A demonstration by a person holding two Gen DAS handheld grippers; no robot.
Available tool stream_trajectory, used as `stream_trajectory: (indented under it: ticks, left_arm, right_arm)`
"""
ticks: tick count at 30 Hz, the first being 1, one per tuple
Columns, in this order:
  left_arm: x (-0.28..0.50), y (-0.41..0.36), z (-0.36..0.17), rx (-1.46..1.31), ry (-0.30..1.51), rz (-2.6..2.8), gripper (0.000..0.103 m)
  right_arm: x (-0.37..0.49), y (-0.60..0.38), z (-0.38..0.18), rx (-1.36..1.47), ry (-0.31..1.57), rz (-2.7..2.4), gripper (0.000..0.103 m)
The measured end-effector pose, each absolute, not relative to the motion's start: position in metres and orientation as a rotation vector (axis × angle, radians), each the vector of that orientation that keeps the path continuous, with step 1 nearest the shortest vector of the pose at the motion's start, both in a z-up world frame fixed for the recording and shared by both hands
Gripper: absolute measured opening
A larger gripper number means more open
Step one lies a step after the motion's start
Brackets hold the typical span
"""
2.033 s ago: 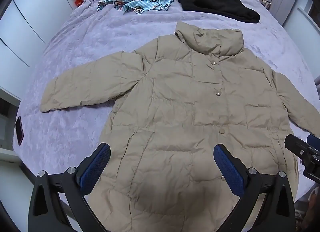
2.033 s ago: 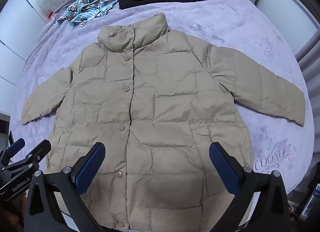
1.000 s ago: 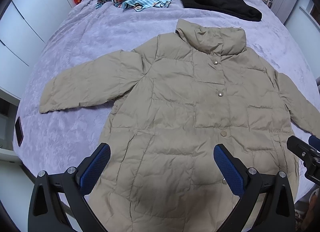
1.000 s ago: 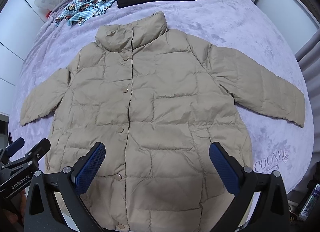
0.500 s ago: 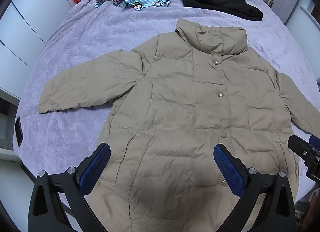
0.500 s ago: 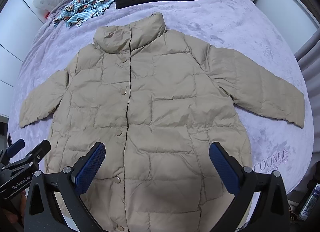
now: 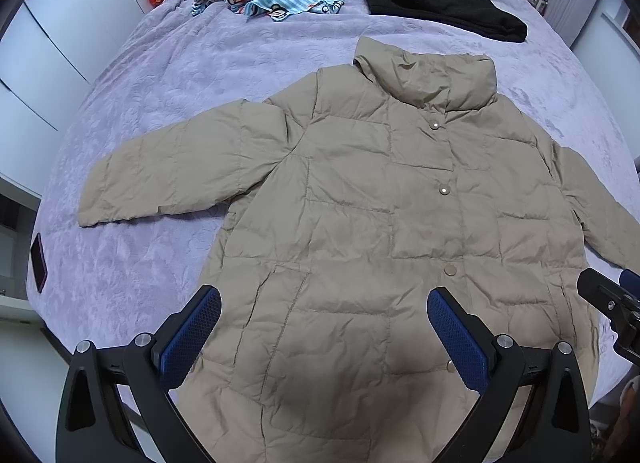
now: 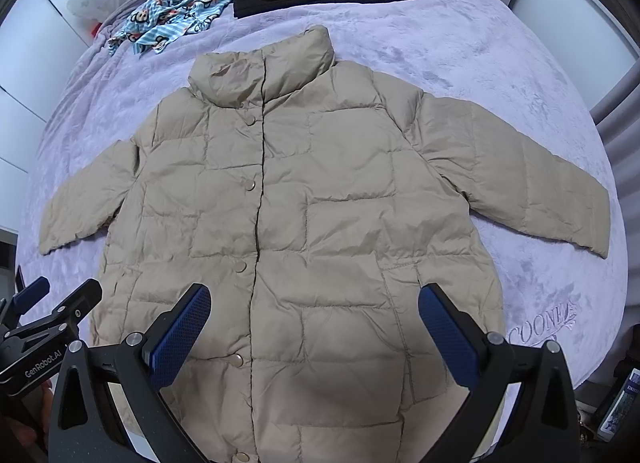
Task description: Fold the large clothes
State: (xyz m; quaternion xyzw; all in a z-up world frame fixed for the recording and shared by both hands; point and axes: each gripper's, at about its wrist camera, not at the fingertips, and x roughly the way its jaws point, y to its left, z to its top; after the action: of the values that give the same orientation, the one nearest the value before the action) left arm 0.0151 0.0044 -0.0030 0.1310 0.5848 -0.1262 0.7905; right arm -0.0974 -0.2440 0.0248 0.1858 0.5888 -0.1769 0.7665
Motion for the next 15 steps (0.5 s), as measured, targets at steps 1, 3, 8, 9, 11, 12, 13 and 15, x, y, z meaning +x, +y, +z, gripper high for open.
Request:
stream_trajectory:
  ticks: [1,3,8,9,11,12,13,15]
  left_arm:
    - [0.0151,0.0044,-0.0029,0.282,1.260,-0.271,0.103]
    - [0.0152,0.0043,-0.0029,0.281,1.260,-0.272,0.103]
    - [0.0153,0.0043,-0.0028,0.281,1.260,-0.272,0.103]
    - [0.0154,0.0042,-0.0028,0.282,1.260,-0.272,0.103]
    - [0.0157,0.0040,-0.0028,0.282,1.259,-0.273,0.103]
    - [0.0155,0.0041,-0.0026,0.282,1.259,-0.273,0.103]
    - [0.0156,0.0040,-0.0026,0.282,1.258,-0.273,0.103]
    - [0.0167,0.0044,-0.0029,0.282,1.257,-0.274,0.103]
  right_arm:
    - [-0.0976,-0.2438,0.0247,0.403,1.279,-0.384,0.103]
    - [-0.0973,-0.2437,0.0247,0.401,1.279,-0.382,0.103]
    - [-0.0979,-0.2433,0.0249,0.402,1.279,-0.383,0.103]
    - [-0.0978,-0.2433,0.0249,0.402,1.279,-0.383,0.103]
    - [-0.0975,-0.2434,0.0249,0.401,1.279,-0.384,0.103]
    - [-0.0974,-0.2435,0.0249,0.401,1.279,-0.383,0.103]
    - [-0.0978,-0.2434,0.0251,0.402,1.279,-0.383,0.103]
    - [-0.0980,-0.2433,0.0252,0.401,1.278,-0.383,0.103]
